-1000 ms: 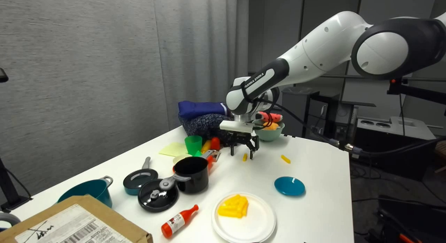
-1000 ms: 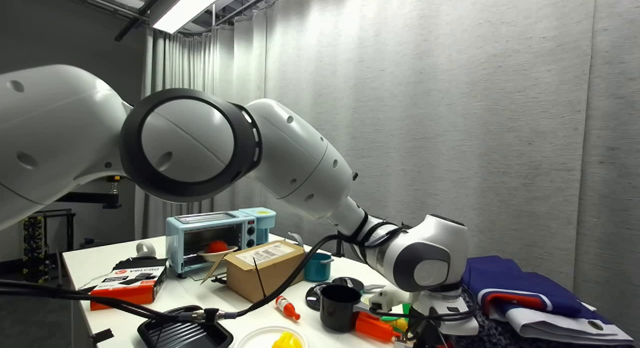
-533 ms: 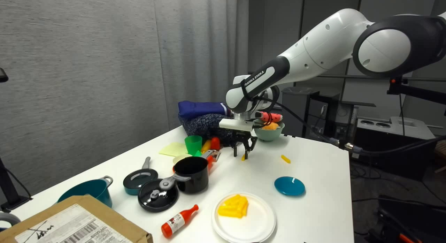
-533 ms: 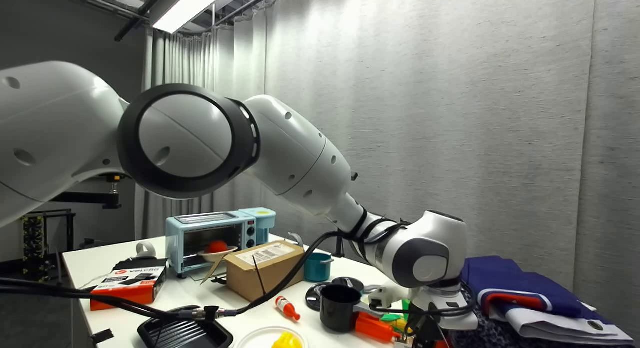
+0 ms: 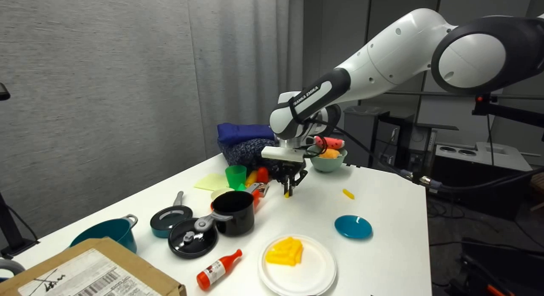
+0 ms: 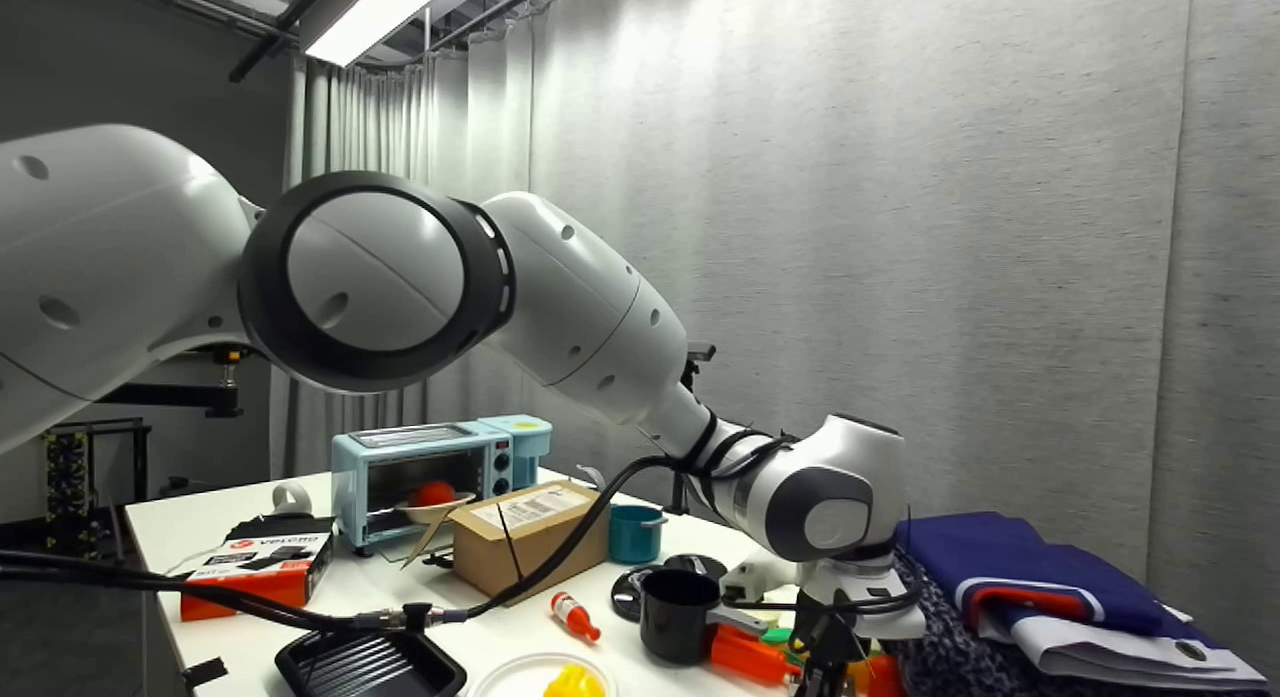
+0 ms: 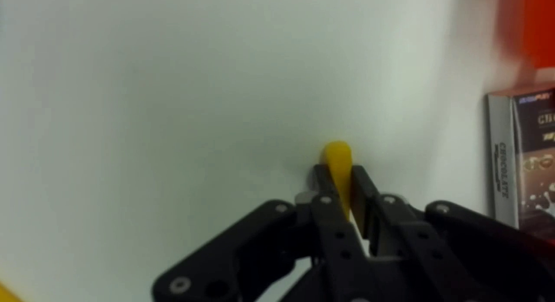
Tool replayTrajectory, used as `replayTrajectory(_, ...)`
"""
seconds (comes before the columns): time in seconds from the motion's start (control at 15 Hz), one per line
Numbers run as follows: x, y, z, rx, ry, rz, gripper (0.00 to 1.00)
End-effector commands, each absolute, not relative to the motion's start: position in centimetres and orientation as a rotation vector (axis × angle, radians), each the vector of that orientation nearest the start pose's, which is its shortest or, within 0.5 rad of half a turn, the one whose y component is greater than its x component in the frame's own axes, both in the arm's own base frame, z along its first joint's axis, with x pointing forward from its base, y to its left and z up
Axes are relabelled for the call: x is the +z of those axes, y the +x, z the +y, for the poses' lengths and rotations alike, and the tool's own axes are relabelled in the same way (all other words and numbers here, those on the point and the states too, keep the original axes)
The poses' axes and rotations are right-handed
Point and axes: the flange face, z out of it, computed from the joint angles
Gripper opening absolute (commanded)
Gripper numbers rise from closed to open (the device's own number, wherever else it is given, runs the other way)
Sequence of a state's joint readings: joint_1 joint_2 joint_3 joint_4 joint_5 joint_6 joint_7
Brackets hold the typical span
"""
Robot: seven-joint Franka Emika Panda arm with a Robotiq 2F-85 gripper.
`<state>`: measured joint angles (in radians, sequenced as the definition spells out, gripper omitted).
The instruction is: Pick up the fries plush toy and put them on the plate
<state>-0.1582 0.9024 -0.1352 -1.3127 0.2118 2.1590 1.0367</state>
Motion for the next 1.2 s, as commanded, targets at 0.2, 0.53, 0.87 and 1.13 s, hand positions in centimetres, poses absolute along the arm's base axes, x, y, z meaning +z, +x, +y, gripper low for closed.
replayTrajectory(0.2,19.7,73.1,-10.7,0.139,-2.537,1.802,0.04)
replayTrajectory(0.53,20.8,73.4,-7.5,0.019,-2.511,1.960,0.04)
replayTrajectory(0.87,22.9,72.0,-9.6,-0.048,-2.424,2.159,0.04)
replayTrajectory(1.13,23.2,70.1,-13.9,-0.041,-2.256,2.438,0.04)
